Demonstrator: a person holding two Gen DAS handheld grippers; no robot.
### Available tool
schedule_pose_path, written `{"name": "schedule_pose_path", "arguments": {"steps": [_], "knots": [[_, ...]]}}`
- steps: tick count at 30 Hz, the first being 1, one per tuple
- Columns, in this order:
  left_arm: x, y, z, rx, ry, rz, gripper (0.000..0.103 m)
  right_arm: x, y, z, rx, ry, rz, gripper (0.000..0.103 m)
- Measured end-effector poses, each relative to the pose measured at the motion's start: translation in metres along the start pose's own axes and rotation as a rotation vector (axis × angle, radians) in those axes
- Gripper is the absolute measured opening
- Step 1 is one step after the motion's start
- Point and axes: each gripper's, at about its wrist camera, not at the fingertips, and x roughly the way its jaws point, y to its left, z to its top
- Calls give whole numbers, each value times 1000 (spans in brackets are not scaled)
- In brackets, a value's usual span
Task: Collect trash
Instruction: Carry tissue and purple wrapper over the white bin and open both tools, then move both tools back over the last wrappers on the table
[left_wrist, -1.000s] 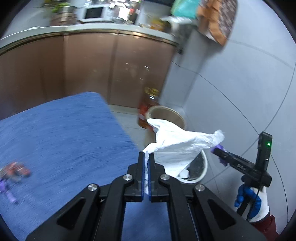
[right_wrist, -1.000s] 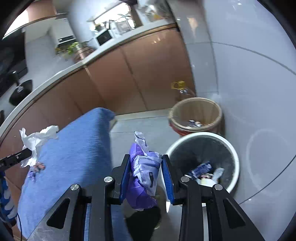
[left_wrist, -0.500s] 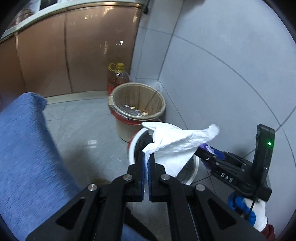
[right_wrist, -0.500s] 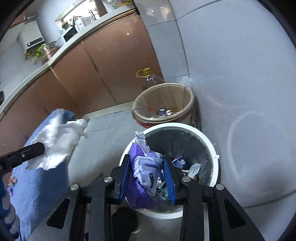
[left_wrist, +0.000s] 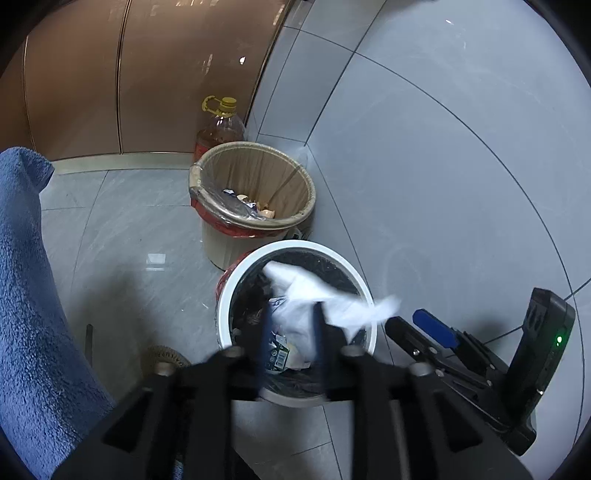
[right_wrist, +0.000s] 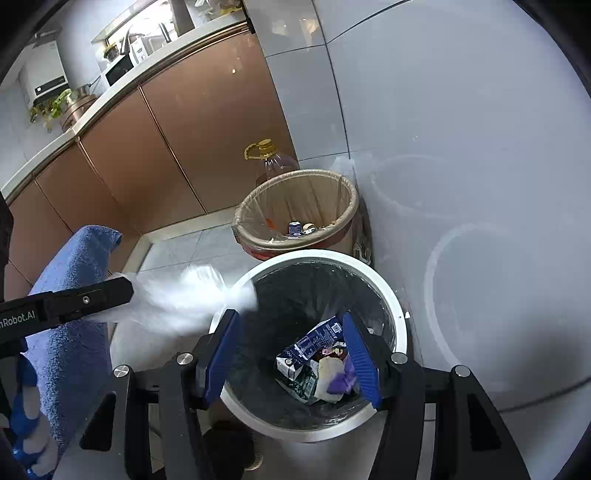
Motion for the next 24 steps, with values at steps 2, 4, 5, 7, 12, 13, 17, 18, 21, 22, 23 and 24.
{"name": "schedule_pose_path", "arguments": {"steps": [2,4,5,7,12,13,17,18,21,22,23,24], "knots": [[2,-3,0,8,7,-3,32,-2,2,-1,3,-3,1,57],[5,-4,-1,6,16,5,32,-6,3,-3,4,-4,4,58],[5,-3,-2,1,19,1,32,-7,4,-3,3,-5,4,59],[1,-3,-6,-1,21,-8,32,-12,6,-5,-5,-11,3,60],[-28,-1,-10,-6,-25,0,32,-26,19,-6,-35,-29,14,60],[-37,-1,-11,-4,-45,8,32,-30,24,-5,-44,-39,19,60],[-80,2,-18,4,-130,70,39,-52,49,-4,-92,-86,37,67],[-89,3,-21,6,-150,86,42,-57,55,-4,-106,-98,40,69],[-123,7,-36,5,-216,146,46,-80,81,-5,-161,-148,46,81],[-131,9,-40,2,-230,156,46,-86,88,-6,-180,-162,49,84],[-142,12,-46,-3,-250,170,46,-92,94,-7,-195,-171,52,87],[-152,15,-51,-8,-271,181,46,-99,103,-9,-216,-185,55,90]]}}
